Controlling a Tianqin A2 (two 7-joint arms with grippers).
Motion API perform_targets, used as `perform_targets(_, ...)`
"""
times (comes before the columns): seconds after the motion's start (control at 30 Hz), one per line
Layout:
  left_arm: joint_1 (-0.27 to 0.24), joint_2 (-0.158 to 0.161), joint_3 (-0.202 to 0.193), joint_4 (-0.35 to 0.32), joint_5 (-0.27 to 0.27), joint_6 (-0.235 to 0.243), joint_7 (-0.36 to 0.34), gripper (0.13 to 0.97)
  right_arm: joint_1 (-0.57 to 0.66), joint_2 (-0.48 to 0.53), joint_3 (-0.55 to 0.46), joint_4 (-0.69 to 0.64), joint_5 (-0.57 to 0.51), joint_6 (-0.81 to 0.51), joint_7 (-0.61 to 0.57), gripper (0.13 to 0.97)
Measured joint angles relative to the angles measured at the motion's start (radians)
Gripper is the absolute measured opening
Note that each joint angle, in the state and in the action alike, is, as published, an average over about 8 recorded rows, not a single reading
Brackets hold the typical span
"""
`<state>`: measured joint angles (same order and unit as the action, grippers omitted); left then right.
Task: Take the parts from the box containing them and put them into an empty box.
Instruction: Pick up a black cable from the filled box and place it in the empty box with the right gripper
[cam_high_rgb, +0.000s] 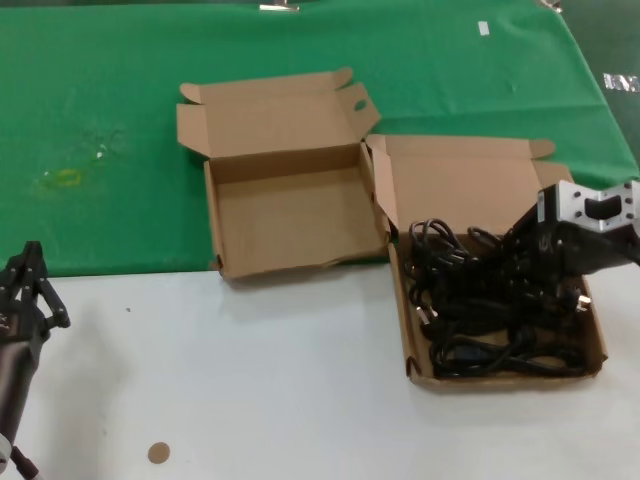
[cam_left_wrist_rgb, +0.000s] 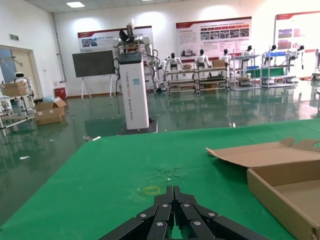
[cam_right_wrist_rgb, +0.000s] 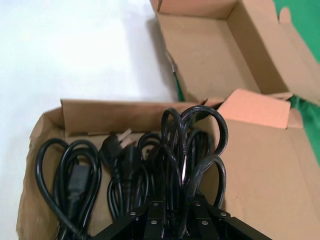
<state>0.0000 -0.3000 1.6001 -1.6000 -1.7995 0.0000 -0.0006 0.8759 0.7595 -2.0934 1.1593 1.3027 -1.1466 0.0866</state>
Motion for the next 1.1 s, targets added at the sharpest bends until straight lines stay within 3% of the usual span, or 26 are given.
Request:
perform_targets(0.27,0.000,0.000,0.000,0.000,0.000,0.000,0.000,0.152,0.037,-0.023,0.006,0.068,-0.015,-0.013,0.063,0.205)
perform_targets(0.57,0.000,0.000,0.000,0.000,0.000,0.000,0.000,0.152,0.092,-0.120,-0.018,0.107,-0.075,0.020,0.120,0.203)
perform_targets(1.1,0.000,0.000,0.000,0.000,0.000,0.000,0.000,0.152,0.213,-0.408,-0.093,-0.095,-0.198,0.135,0.178,0.202)
